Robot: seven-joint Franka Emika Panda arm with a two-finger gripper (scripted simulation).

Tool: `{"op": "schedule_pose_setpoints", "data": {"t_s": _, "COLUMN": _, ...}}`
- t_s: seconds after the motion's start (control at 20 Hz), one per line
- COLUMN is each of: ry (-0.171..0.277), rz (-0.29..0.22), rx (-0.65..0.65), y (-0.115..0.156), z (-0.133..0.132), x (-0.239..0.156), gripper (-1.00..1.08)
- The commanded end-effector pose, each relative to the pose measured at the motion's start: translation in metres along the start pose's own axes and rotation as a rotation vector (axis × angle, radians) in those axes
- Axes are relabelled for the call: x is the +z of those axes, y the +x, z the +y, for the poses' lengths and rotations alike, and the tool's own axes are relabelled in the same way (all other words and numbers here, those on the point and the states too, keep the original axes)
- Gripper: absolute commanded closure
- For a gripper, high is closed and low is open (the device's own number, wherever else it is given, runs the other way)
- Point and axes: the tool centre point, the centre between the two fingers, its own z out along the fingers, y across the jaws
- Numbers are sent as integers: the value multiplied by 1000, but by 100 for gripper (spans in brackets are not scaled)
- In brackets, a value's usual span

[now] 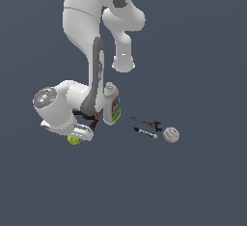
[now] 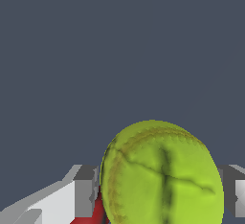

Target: Pick up a designated object from a clutter of objects.

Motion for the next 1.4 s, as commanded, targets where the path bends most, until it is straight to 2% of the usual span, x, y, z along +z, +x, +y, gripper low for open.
{"op": "schedule_pose_setpoints", "data": {"t_s": 0.0, "ry": 0, "rz": 0, "rx": 0, "y": 0, "z": 0, "x": 1, "gripper": 108}}
{"op": "schedule_pose_setpoints", "data": {"t_s": 0.7, "ry": 0, "rz": 0, "rx": 0, "y": -9, "z": 0, "x": -15, "gripper": 108}}
{"op": "schedule_pose_setpoints", "data": {"t_s": 1.0, "ry": 1, "rz": 0, "rx": 0, "y": -25, "z": 1, "x": -42, "gripper": 108}}
{"op": "schedule_pose_setpoints", "data": {"t_s": 1.35, "ry": 2, "rz": 0, "rx": 0, "y": -53, "z": 2, "x": -92, "gripper": 108}}
